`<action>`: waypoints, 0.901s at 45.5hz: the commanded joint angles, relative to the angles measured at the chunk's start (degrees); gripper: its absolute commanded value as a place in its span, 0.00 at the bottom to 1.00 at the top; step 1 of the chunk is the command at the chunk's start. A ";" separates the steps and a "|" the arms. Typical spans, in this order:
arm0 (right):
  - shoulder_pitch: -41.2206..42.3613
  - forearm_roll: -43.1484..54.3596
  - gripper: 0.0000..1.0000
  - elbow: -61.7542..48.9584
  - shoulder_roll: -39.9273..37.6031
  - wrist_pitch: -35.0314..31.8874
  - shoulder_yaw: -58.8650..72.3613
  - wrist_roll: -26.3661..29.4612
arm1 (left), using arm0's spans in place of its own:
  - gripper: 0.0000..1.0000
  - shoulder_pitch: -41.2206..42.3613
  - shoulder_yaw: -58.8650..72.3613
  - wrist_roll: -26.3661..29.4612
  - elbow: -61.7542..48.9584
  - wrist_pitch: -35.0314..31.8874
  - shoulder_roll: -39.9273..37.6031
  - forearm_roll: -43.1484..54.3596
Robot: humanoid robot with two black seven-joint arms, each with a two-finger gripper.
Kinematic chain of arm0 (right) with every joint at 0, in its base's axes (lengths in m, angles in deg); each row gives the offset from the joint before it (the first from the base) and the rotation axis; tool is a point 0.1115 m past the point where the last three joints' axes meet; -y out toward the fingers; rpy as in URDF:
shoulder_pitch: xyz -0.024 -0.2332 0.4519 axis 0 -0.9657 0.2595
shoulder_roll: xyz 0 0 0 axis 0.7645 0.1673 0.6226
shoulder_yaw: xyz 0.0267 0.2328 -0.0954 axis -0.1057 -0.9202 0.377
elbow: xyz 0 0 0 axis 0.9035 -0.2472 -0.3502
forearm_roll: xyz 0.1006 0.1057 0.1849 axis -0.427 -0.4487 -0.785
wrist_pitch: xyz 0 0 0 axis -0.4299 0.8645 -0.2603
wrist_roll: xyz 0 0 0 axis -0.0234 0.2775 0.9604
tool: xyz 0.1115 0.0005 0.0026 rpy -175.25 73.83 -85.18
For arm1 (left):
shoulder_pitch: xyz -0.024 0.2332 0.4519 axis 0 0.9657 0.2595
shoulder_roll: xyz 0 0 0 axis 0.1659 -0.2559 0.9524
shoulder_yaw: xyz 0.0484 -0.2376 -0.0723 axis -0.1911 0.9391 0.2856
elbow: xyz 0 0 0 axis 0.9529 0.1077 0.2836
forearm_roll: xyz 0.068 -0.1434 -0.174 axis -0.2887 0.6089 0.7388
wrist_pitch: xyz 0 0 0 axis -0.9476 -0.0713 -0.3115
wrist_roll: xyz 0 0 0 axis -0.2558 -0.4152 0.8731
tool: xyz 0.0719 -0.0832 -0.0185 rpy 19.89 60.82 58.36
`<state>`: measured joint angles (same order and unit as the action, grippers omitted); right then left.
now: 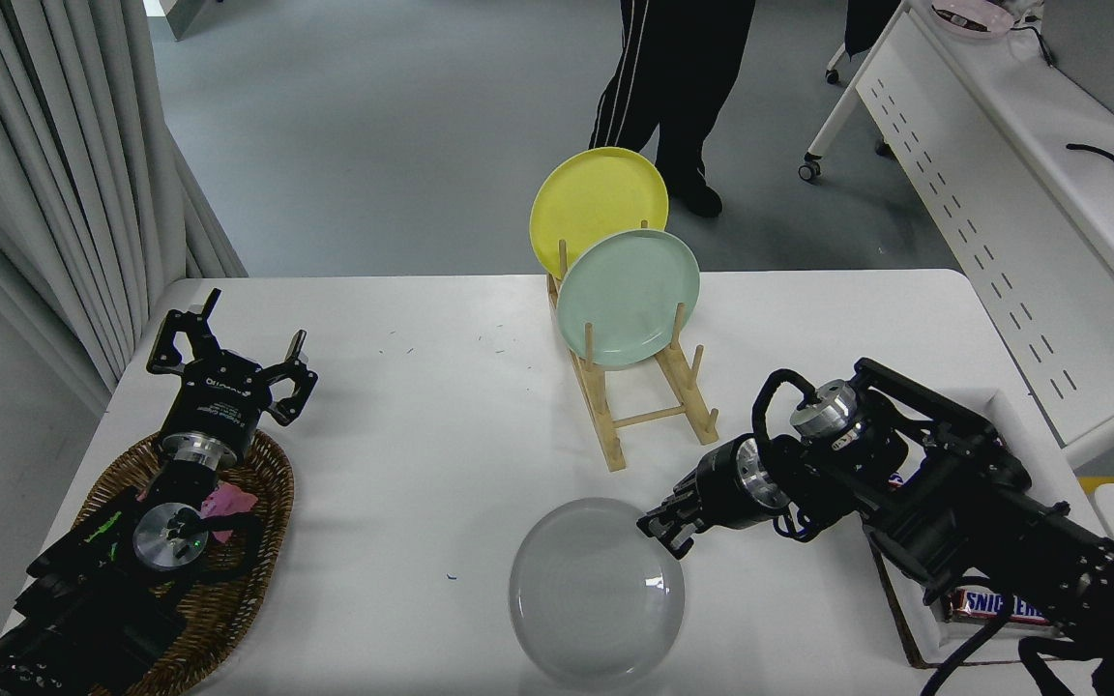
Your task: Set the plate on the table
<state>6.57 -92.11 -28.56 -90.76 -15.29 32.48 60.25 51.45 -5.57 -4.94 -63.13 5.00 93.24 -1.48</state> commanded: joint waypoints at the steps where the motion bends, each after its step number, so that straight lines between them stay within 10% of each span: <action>1: 0.05 0.14 0.00 -0.87 0.00 0.00 -0.11 -0.03 | 1.00 0.00 0.00 -0.06 0.00 0.00 0.00 0.00; 14: 0.05 0.14 0.03 -0.87 0.18 0.00 0.15 -0.03 | 1.00 0.00 0.00 0.03 0.00 0.00 0.00 0.00; 25: 0.05 0.14 0.99 -0.87 0.18 0.00 -0.29 -0.12 | 1.00 0.00 0.00 -0.06 0.00 0.00 0.00 0.00; 41: 0.66 0.14 1.00 2.37 -0.35 -9.47 -0.29 -0.12 | 1.00 0.00 0.00 0.03 0.00 0.00 0.00 0.00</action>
<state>6.90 -91.94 -28.75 -90.59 -16.31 32.11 60.15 51.45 -5.57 -4.97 -63.13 5.00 93.24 -1.48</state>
